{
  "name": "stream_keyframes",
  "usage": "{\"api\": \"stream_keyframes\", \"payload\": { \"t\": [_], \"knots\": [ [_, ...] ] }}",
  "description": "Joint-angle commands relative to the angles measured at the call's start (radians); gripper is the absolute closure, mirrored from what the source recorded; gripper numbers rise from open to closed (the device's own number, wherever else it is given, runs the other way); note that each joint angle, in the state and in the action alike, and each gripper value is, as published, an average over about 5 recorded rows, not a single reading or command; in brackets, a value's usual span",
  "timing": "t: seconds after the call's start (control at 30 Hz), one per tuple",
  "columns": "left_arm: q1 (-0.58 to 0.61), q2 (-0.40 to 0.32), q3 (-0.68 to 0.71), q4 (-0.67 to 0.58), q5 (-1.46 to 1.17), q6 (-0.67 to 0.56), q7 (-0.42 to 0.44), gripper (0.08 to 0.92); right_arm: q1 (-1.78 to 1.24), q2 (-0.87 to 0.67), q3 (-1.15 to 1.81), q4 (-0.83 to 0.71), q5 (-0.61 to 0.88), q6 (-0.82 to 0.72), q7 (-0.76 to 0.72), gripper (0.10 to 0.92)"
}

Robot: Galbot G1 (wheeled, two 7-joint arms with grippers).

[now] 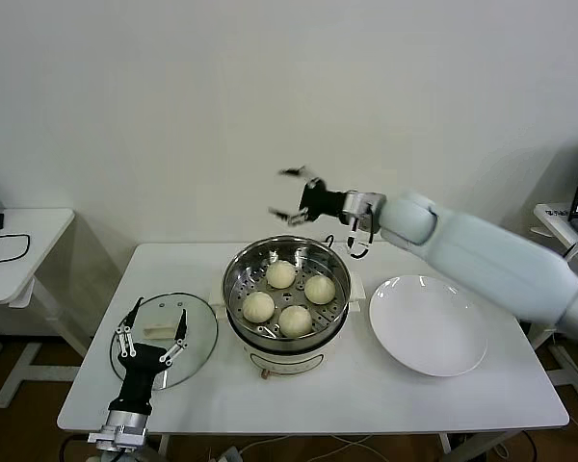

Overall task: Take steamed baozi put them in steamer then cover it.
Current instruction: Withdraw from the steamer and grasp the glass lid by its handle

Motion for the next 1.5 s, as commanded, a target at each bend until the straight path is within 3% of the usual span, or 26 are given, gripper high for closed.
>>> {"api": "stream_keyframes", "payload": {
  "t": [0.03, 0.3, 0.53, 0.8, 1.2, 1.5],
  "knots": [
    [-0.029, 0.013, -0.011, 0.029, 0.137, 0.018, -0.035, 0.177, -0.776, -0.032, 0.834, 0.074, -0.058, 0.136, 0.446, 0.203],
    [-0.048, 0.048, -0.047, 0.119, 0.289, -0.012, -0.035, 0.177, -1.138, 0.149, 1.173, 0.104, -0.116, 0.143, 0.374, 0.203],
    [-0.034, 0.073, -0.074, 0.226, 0.467, -0.015, -0.034, 0.177, -1.304, 0.242, 1.277, 0.123, -0.121, 0.172, 0.325, 0.203],
    [-0.026, 0.078, -0.106, 0.327, 0.688, 0.012, -0.047, 0.177, -1.368, 0.274, 1.295, 0.152, -0.116, 0.180, 0.294, 0.203],
    [-0.130, 0.042, -0.026, 0.397, 0.883, 0.129, -0.213, 0.177, -1.368, 0.299, 1.284, 0.155, -0.136, 0.153, 0.298, 0.203],
    [-0.194, 0.037, -0.008, 0.464, 0.969, 0.187, -0.224, 0.177, -1.370, 0.305, 1.282, 0.149, -0.138, 0.155, 0.292, 0.203]
  ]
}}
